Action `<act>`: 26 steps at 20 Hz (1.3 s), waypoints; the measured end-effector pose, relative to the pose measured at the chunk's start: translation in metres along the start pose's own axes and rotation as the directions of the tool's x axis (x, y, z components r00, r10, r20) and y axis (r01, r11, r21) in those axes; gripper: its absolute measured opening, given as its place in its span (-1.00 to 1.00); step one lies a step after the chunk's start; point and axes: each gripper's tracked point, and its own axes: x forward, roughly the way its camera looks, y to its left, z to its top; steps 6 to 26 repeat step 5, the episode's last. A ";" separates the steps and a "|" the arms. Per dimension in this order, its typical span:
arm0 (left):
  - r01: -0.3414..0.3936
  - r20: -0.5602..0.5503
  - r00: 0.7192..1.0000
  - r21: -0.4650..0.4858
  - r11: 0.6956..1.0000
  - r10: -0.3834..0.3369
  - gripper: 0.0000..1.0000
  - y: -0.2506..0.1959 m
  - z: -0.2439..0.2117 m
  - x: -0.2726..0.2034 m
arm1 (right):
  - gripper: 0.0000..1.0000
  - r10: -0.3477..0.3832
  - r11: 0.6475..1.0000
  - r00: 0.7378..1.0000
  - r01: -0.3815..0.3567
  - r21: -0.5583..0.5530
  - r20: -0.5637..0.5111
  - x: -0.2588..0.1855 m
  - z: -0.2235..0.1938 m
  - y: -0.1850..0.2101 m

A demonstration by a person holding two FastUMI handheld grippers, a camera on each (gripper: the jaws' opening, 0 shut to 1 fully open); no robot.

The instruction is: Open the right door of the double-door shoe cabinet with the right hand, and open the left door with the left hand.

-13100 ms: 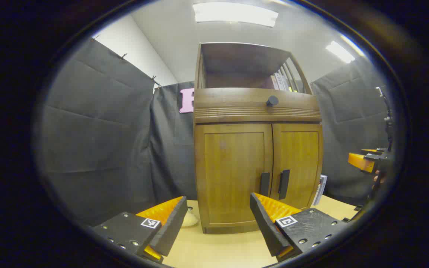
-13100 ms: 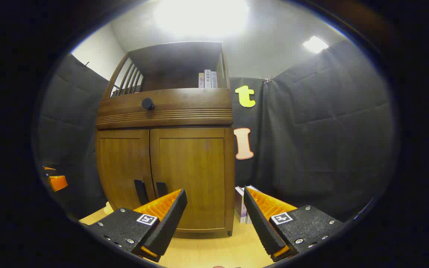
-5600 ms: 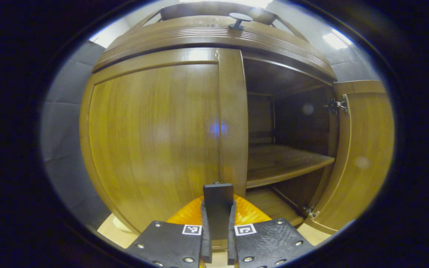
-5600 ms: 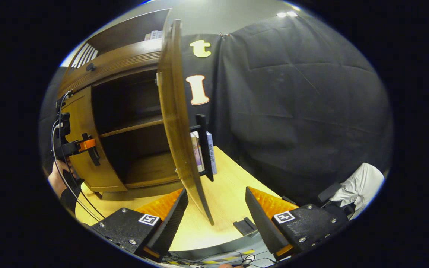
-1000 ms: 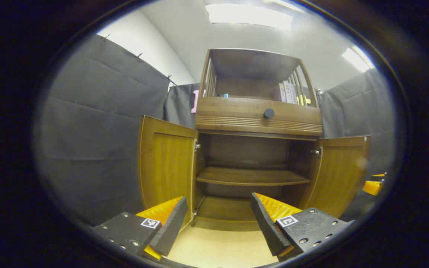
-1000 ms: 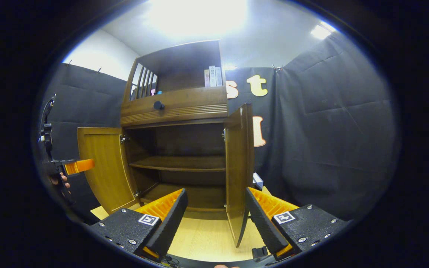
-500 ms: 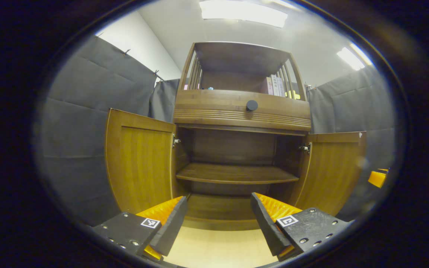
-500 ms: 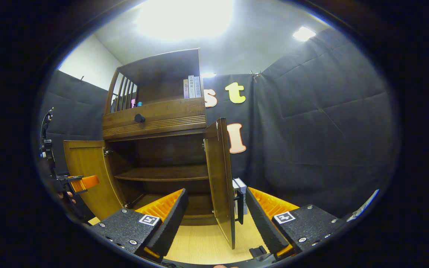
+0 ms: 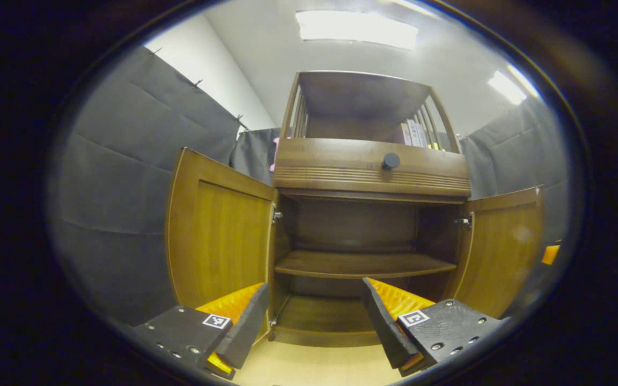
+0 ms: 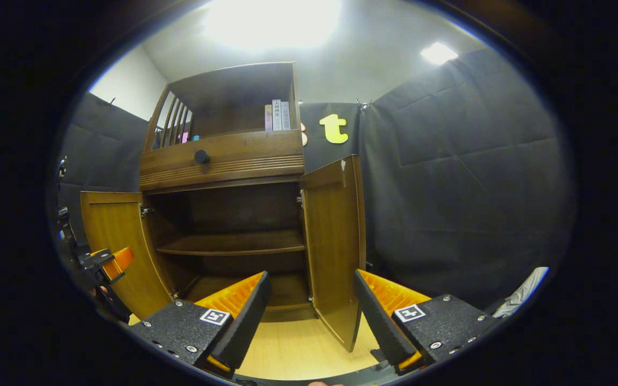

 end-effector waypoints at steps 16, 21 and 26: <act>0.024 0.026 0.999 -0.027 0.999 -0.023 1.00 -0.005 0.002 -0.002 | 0.82 -0.022 1.000 1.000 0.022 0.007 0.016 -0.004 -0.008 0.027; 0.024 0.026 0.999 -0.027 0.999 -0.023 1.00 -0.005 0.002 -0.002 | 0.82 -0.022 1.000 1.000 0.022 0.007 0.016 -0.004 -0.008 0.027; 0.024 0.026 0.999 -0.027 0.999 -0.023 1.00 -0.005 0.002 -0.002 | 0.82 -0.022 1.000 1.000 0.022 0.007 0.016 -0.004 -0.008 0.027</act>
